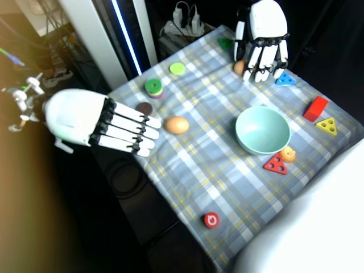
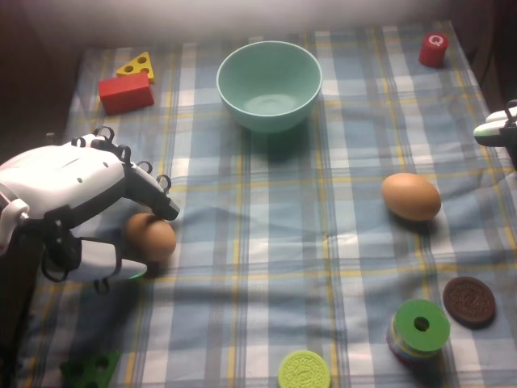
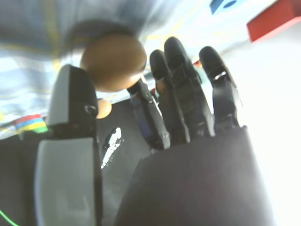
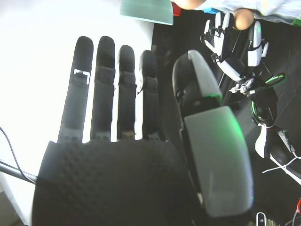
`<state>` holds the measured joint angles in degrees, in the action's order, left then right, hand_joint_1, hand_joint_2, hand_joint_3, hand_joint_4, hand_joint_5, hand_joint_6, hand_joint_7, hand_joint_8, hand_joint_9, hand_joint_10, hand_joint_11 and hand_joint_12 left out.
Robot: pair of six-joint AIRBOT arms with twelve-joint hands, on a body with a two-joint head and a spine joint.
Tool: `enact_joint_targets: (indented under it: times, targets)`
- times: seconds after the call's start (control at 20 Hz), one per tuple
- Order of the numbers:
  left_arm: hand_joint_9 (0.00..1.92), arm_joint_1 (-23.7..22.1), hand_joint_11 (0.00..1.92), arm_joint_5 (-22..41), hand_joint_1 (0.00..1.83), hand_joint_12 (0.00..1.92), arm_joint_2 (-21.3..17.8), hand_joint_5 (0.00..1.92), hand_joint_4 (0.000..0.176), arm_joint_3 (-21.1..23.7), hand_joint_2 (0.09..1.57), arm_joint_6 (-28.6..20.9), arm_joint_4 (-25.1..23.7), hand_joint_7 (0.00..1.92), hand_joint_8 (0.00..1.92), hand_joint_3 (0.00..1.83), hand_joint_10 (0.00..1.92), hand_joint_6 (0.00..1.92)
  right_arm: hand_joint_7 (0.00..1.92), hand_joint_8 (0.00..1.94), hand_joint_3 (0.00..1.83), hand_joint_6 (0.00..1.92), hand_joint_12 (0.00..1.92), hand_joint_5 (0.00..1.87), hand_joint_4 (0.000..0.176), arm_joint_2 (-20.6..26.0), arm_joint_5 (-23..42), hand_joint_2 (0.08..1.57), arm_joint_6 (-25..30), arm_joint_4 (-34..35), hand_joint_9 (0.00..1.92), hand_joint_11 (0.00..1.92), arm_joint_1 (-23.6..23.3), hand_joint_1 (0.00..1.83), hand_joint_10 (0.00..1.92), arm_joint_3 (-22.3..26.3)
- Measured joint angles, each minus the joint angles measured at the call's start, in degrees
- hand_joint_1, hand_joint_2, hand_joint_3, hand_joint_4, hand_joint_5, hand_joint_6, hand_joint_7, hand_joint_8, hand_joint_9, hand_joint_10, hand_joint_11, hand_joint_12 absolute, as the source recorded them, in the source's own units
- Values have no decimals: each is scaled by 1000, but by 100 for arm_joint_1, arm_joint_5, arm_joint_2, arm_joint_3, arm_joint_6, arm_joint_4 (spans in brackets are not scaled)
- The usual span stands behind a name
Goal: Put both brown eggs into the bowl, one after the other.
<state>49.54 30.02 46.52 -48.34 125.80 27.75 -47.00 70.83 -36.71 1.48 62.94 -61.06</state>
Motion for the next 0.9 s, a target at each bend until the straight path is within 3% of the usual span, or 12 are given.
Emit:
enact_joint_targets:
  times: [0.05, 0.1, 0.15, 0.2, 0.35, 0.45, 0.55, 0.6, 0.7, 0.75, 0.8, 0.9]
  targets:
    - [792, -4, 1, 4, 1129, 900, 52, 1077, 35, -31, 1038, 2, 52, 924, 4, 7, 28, 589, 681, 1, 0, 1, 600, 665, 0, 0, 0, 1281, 2, 0, 682, 431, 0, 850, 3, 0]
    - [821, -4, 0, 2, 1209, 912, 52, 1067, 6, -35, 1100, -2, 63, 973, 867, 0, 28, 702, 682, 0, 0, 0, 589, 661, 0, 0, 2, 1281, 4, 0, 681, 433, 0, 855, 0, 0]
    - [946, -4, 1, 7, 1256, 983, 52, 1064, 0, -35, 1092, 4, 109, 1026, 1059, 0, 91, 637, 688, 0, 0, 0, 548, 667, 0, 0, -2, 1278, 4, 0, 683, 446, 0, 863, 0, 0]
    - [1045, -11, 0, 37, 1274, 1052, 118, 1051, 0, -90, 1083, 0, 264, 1066, 1059, 0, 159, 627, 693, 1, 1, 0, 540, 665, 0, 0, -2, 1279, 7, 2, 686, 456, 0, 856, 1, 0]
    - [897, -20, 0, 201, 1279, 1164, 229, 1073, 0, -164, 1082, 11, 431, 1076, 1060, 0, 597, 579, 691, 1, 2, 0, 512, 654, 0, 0, 11, 1286, 61, 2, 683, 464, 17, 819, 1, 0]
    - [875, -120, 0, 201, 1279, 1183, 245, 1060, 0, -164, 1080, 15, 422, 1079, 1057, 2, 740, 590, 693, 2, 0, 0, 455, 638, 0, 0, -11, 1287, 61, 2, 684, 486, 17, 815, 2, 0]
    - [917, -284, 13, 282, 1271, 1078, 254, 1014, 0, -157, 1083, -7, 376, 1097, 999, 2, 642, 714, 694, 0, 0, 0, 401, 636, 0, 0, 2, 1294, 61, 4, 686, 513, 17, 802, 0, 0]
    - [964, -472, 57, 341, 1279, 1141, 256, 1090, 0, -166, 1058, -107, 249, 1155, 895, 0, 541, 590, 688, 0, 0, 0, 380, 631, 0, 0, 2, 1295, 61, 2, 670, 502, 17, 777, 0, 0]
    - [948, -796, 65, 402, 1282, 1048, 332, 1168, 0, -275, 1052, -162, 66, 1133, 942, 0, 480, 440, 689, 0, 1, 0, 377, 622, 0, 0, 2, 1299, 61, 2, 668, 496, 17, 751, 0, 0]
    - [989, -1102, 91, 417, 1273, 909, 450, 1125, 0, -426, 1054, -160, -11, 1134, 916, 7, 349, 541, 691, 1, 2, 1, 377, 622, 0, 0, 0, 1301, 59, 4, 667, 496, 17, 746, 0, 0]
    - [1044, -1351, 108, 428, 1264, 878, 557, 1116, 0, -562, 1063, -160, -96, 1107, 952, 3, 276, 571, 687, 0, 4, 0, 377, 619, 0, 0, 2, 1308, 61, 2, 657, 487, 17, 726, 0, -2]
    - [1120, -2085, 125, 210, 1256, 901, 907, 1065, 0, -999, 1056, -164, -280, 1178, 766, 0, 131, 728, 695, 2, 3, 3, 382, 630, 0, 0, -2, 1309, 61, 2, 656, 487, 17, 655, 0, -7]
